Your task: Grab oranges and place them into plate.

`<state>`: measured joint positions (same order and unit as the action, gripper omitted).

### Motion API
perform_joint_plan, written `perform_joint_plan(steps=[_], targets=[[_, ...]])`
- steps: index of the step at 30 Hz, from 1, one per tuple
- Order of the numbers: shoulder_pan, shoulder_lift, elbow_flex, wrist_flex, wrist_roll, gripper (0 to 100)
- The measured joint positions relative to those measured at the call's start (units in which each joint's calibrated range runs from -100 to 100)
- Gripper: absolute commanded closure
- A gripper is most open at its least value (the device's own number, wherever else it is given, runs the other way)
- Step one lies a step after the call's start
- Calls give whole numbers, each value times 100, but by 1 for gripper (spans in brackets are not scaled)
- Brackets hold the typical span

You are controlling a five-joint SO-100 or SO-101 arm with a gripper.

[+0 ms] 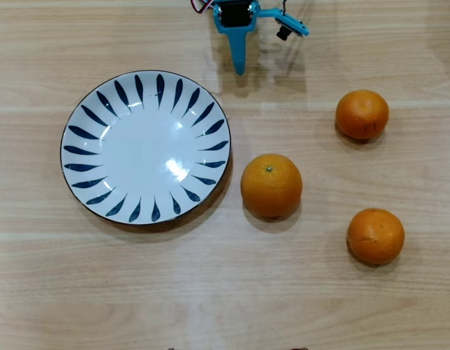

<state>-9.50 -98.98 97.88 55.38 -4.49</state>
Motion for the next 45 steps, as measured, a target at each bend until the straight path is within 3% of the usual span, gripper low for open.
perform_joint_plan(steps=[35,39,45], targets=[[84,0,0,0,0,98],[110,398,-584,43,0,98],[42,2353,-3054,69,5,98]])
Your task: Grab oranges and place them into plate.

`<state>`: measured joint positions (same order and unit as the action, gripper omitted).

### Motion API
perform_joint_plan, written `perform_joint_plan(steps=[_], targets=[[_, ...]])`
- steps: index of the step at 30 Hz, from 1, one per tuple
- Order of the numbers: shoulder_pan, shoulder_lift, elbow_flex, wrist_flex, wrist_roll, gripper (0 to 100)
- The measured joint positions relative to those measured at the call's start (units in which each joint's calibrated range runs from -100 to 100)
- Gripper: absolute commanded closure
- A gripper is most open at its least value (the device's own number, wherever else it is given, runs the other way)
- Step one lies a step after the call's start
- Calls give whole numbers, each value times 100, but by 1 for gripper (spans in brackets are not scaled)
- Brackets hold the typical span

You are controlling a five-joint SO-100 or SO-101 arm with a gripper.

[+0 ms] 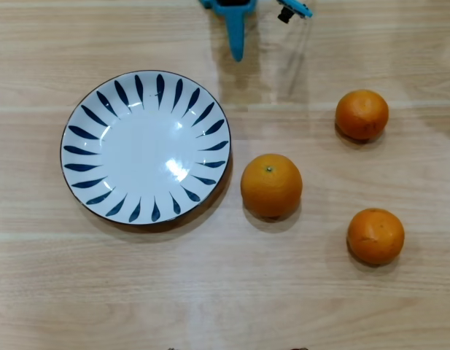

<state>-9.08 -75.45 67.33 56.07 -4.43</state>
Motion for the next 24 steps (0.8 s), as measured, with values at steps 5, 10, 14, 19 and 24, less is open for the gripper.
perform_joint_plan(steps=[5,10,14,19,24], targets=[[-363,1989,-2010,0,0,98],[-591,3656,-3249,0,0,98],[-608,4613,-3842,0,0,98],[-608,5408,-4772,345,-569,98],[-608,5916,-6091,879,-2175,98]])
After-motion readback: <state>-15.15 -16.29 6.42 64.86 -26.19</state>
